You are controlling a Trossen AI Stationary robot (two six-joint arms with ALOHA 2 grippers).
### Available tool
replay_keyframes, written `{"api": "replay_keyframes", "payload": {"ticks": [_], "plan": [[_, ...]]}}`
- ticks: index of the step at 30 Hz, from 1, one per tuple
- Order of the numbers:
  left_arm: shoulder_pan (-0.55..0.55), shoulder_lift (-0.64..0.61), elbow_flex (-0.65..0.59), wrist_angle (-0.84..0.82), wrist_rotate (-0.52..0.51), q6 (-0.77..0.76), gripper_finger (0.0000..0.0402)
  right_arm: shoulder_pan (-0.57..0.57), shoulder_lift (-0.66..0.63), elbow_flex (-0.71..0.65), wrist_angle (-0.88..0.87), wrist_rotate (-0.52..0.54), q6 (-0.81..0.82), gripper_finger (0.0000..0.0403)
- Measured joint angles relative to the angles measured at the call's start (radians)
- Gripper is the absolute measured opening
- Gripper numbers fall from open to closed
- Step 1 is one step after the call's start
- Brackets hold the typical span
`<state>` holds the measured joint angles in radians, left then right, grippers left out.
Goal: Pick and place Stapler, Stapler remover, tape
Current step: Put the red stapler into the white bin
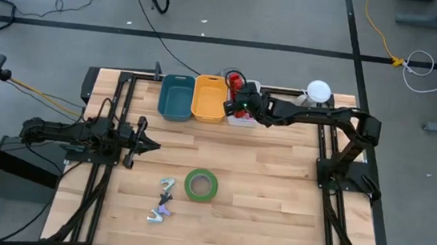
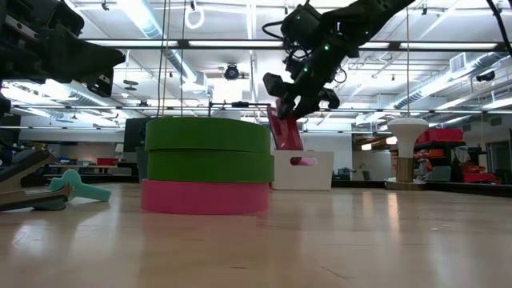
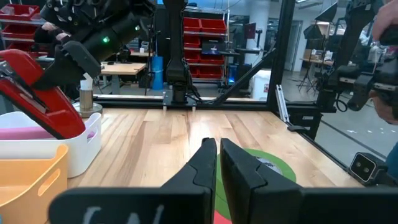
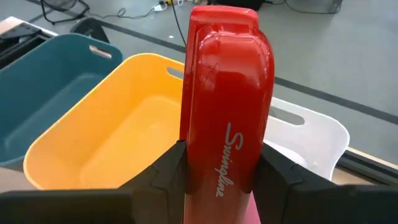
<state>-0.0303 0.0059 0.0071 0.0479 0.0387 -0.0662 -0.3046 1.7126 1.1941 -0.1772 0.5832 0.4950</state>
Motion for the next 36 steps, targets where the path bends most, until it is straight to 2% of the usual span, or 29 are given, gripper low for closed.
{"api": "replay_keyframes", "payload": {"ticks": [11,31,36], "plan": [[0.0,0.0,0.0,0.0,0.0,0.0,0.0025,-0.003,-0.001,-0.078,0.061,-0.033,0.055,0.0139],[0.0,0.0,0.0,0.0,0.0,0.0,0.0025,-0.005,-0.001,-0.08,0.047,-0.049,0.05,0.0139],[0.0,0.0,0.0,0.0,0.0,0.0,0.0025,-0.006,-0.001,-0.08,0.049,-0.053,0.048,0.0163]]}}
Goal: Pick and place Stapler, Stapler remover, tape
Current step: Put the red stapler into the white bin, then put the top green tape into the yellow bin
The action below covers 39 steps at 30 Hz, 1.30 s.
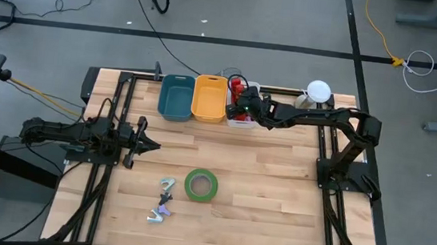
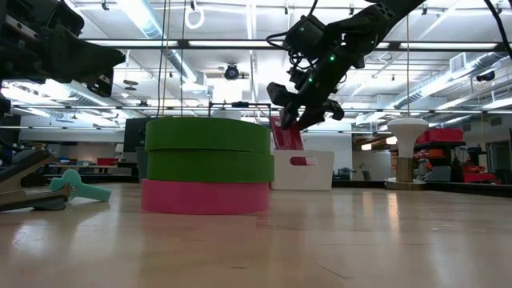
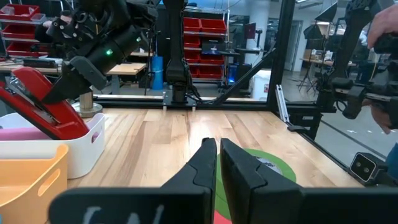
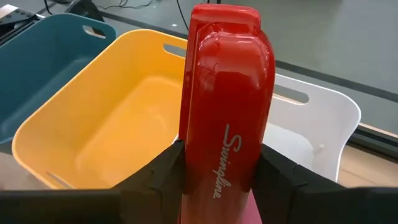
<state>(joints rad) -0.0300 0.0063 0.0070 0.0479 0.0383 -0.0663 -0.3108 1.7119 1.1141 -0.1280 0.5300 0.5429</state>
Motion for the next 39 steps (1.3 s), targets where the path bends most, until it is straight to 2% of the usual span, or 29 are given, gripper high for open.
{"api": "replay_keyframes", "payload": {"ticks": [8,14,17,22,28,35,39], "plan": [[0.0,0.0,0.0,0.0,0.0,0.0,0.0025,-0.005,-0.003,0.002,0.005,-0.024,0.016,0.0238],[0.0,0.0,0.0,0.0,0.0,0.0,0.0025,-0.016,-0.011,0.002,0.009,-0.045,-0.001,0.0269],[0.0,0.0,0.0,0.0,0.0,0.0,0.0025,-0.02,-0.028,0.002,0.009,-0.04,-0.001,0.0271],[0.0,0.0,0.0,0.0,0.0,0.0,0.0025,-0.02,-0.082,0.002,0.009,0.024,-0.011,0.0265],[0.0,0.0,0.0,0.0,0.0,0.0,0.0025,-0.023,-0.166,0.002,0.006,0.062,-0.085,0.0254],[0.0,0.0,0.0,0.0,0.0,0.0,0.0025,-0.033,-0.238,0.002,0.001,0.051,-0.113,0.0247],[0.0,0.0,0.0,0.0,0.0,0.0,0.0025,-0.033,-0.255,0.002,-0.004,-0.012,-0.116,0.0247]]}}
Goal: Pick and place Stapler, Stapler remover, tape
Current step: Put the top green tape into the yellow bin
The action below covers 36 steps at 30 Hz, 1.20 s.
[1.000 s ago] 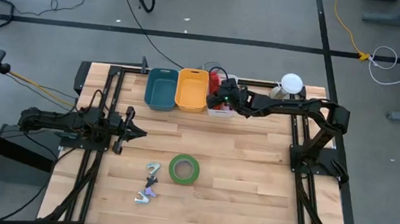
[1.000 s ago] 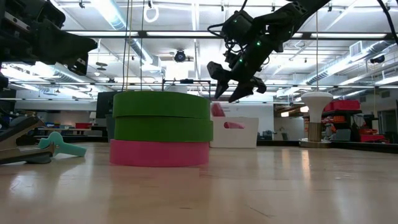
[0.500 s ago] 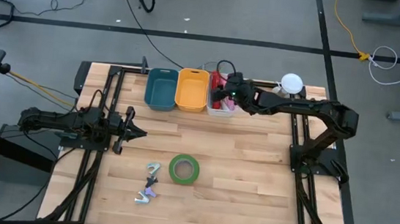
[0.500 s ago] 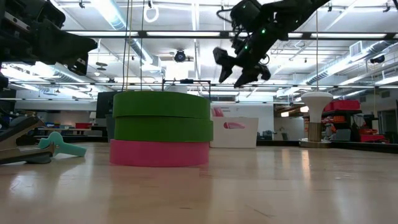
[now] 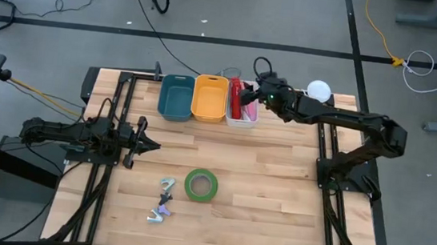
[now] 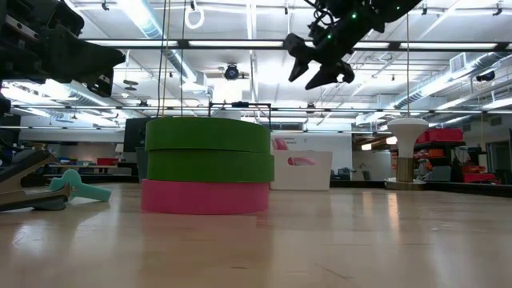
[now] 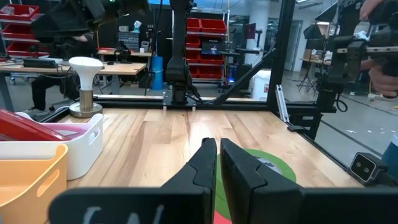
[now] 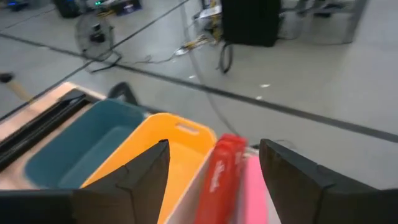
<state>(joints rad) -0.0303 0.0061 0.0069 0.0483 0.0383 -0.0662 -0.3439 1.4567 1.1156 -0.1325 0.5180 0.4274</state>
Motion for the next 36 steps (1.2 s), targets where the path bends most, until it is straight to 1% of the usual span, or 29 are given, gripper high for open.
{"api": "replay_keyframes", "payload": {"ticks": [6,11,16,20,24,28,32,36], "plan": [[0.0,0.0,0.0,0.0,0.0,0.0,0.0025,0.003,0.0,0.0,-0.002,-0.138,0.009,0.0247],[0.0,0.0,0.0,0.0,0.0,0.0,0.0025,0.026,0.0,0.0,-0.002,-0.156,0.003,0.0247],[0.0,0.0,0.0,0.0,0.0,0.0,0.0025,0.043,0.0,0.0,-0.002,-0.216,-0.023,0.0247],[0.0,0.0,0.0,0.0,0.0,0.0,0.0025,0.071,0.0,0.001,-0.013,-0.223,-0.025,0.0247],[0.0,0.0,0.0,0.0,0.0,0.0,0.0025,0.096,0.0,0.041,-0.089,-0.25,-0.036,0.0247],[0.0,0.0,0.0,0.0,0.0,0.0,0.0025,0.113,0.0,0.096,-0.188,-0.249,-0.062,0.0247],[0.0,0.0,0.0,0.0,0.0,0.0,0.0025,0.135,0.0,0.146,-0.247,-0.248,-0.074,0.0247],[0.0,0.0,0.0,0.0,0.0,0.0,0.0025,0.165,0.0,0.156,-0.251,-0.249,-0.075,0.0247]]}}
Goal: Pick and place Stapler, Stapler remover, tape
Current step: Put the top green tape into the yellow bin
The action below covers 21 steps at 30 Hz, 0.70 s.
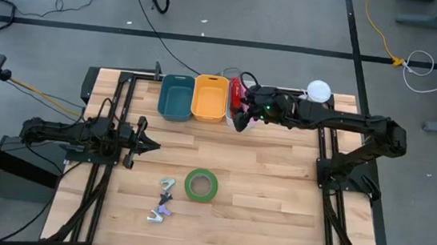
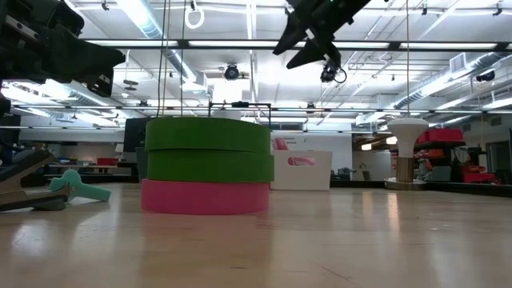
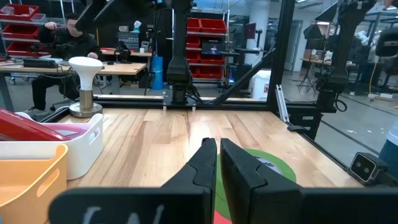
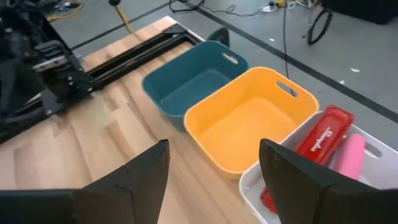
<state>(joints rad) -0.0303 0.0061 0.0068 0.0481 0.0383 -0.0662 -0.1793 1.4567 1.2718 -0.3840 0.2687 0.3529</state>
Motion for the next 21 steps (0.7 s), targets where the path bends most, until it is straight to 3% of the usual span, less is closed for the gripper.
{"api": "replay_keyframes", "payload": {"ticks": [21], "plan": [[0.0,0.0,0.0,0.0,0.0,0.0,0.0025,0.212,0.01,0.0,-0.01,-0.103,-0.022,0.0247]]}}
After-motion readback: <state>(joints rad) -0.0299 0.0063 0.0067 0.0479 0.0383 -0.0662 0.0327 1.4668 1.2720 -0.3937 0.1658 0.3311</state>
